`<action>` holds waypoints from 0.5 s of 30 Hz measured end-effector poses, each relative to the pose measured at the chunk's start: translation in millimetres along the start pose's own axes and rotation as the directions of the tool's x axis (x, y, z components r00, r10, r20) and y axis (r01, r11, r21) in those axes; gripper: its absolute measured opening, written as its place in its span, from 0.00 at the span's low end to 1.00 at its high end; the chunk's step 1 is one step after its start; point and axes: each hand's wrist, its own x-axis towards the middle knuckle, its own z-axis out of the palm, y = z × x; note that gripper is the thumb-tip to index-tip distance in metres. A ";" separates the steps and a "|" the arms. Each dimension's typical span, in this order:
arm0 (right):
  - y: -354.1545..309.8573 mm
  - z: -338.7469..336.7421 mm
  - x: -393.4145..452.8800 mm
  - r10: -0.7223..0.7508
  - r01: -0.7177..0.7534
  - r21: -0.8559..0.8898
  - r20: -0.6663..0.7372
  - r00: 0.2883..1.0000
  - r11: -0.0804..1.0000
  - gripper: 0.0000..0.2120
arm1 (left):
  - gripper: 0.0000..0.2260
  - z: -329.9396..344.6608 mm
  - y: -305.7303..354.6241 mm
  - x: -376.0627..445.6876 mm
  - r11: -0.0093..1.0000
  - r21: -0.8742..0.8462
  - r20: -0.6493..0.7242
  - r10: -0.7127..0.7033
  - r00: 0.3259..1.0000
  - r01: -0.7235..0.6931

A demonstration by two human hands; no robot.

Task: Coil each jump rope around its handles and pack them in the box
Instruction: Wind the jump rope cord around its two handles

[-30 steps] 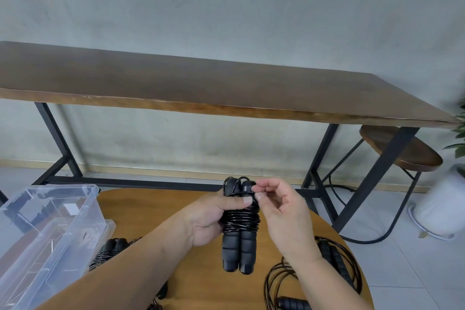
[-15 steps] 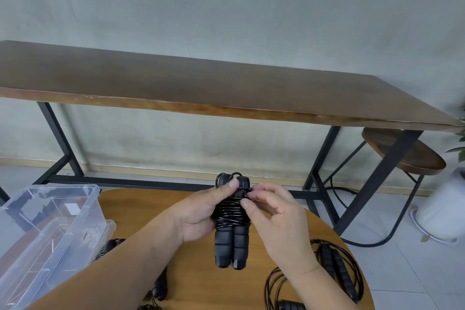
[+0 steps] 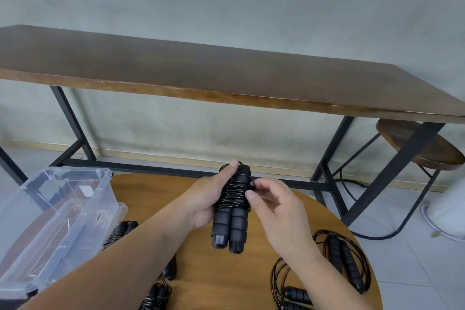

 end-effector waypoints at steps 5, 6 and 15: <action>3.5 17.8 4.4 0.431 -0.472 0.207 0.215 0.877 0.857 0.17 | 0.29 -8.9 1.5 -3.3 0.976 0.200 -0.042 0.101 0.994 -0.091; 4.6 23.6 5.1 0.451 -0.517 0.250 0.278 0.848 0.819 0.15 | 0.31 -15.8 -0.5 -3.0 0.961 0.257 -0.036 0.111 0.993 -0.098; 34.7 74.9 -2.9 0.599 -0.715 0.257 0.405 0.691 0.650 0.11 | 0.14 -73.2 -45.3 -17.7 0.960 0.277 -0.218 0.014 0.976 0.048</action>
